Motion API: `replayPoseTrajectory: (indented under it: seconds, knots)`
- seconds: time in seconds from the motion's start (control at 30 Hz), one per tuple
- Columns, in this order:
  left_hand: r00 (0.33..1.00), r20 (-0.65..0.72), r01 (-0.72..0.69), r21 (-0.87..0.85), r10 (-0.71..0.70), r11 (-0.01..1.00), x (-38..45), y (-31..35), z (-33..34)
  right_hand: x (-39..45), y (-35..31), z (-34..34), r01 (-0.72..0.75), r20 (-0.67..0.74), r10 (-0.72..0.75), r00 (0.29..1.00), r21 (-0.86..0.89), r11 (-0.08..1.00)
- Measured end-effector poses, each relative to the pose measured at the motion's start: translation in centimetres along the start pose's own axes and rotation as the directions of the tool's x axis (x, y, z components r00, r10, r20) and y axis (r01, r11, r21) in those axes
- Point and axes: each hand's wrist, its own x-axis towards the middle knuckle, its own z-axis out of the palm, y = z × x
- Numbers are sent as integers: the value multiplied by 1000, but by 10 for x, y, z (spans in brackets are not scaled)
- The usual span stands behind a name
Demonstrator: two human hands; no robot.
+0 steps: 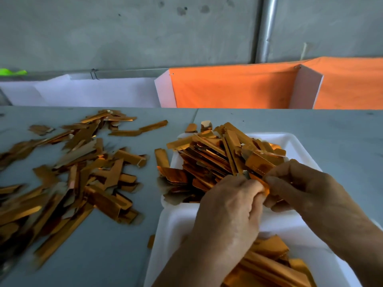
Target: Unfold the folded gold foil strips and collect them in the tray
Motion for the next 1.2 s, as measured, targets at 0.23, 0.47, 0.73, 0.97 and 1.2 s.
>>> replayPoseTrajectory:
  seconds: [0.23,0.47,0.73,0.97,1.2]
  knots:
    - [999,12,38,87,-39,995,1,-5,7,-1,4,-1,15,66,-14,998,-14,1000]
    - [988,-43,152,180,-146,972,2,-13,9,-1,3,3,10,90,-10,996,-3,1000]
    - [956,-102,294,370,-276,881,3,-23,6,-1,5,3,7,102,-8,995,6,1000]
    - [898,-180,435,493,-401,754,4,-39,-5,0,5,5,22,107,-21,994,-14,1000]
    - [901,-199,427,561,-385,709,5,-43,-4,2,11,2,28,105,-25,994,-27,999]
